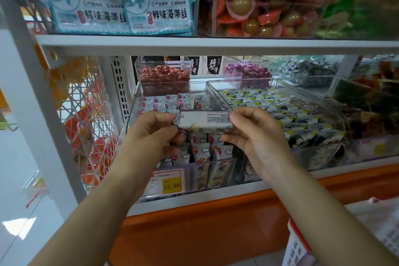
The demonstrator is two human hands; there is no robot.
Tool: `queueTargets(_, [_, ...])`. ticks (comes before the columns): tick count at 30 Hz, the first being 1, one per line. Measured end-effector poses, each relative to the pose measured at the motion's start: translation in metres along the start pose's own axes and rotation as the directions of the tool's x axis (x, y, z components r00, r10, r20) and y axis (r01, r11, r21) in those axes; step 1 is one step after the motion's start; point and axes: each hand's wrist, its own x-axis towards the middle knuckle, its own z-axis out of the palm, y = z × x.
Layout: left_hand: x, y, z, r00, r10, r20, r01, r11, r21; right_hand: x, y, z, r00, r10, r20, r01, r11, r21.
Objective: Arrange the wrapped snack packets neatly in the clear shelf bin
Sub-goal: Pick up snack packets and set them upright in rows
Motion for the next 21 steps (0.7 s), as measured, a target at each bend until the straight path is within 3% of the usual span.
queueTargets(8, [0.0008, 0.0014, -0.0025, 0.998, -0.009, 0.057, 0.011, 1.000, -0.021, -0.0002, 0.0029, 0.0024, 0.997, -0.060, 0.054, 0.067, 0.990, -0.127])
queueTargets(15, [-0.0047, 0.0034, -0.0023, 0.990, 0.108, 0.093, -0.124, 0.974, 0.191, 0.0004, 0.0030, 0.0020, 0.997, -0.074, 0.027, 0.079, 0.956, -0.283])
queueTargets(21, [-0.0074, 0.0045, 0.0015, 0.988, 0.114, 0.106, -0.139, 0.952, 0.273, -0.0041, 0.0015, 0.0029, 0.965, -0.260, 0.034, 0.244, 0.845, -0.475])
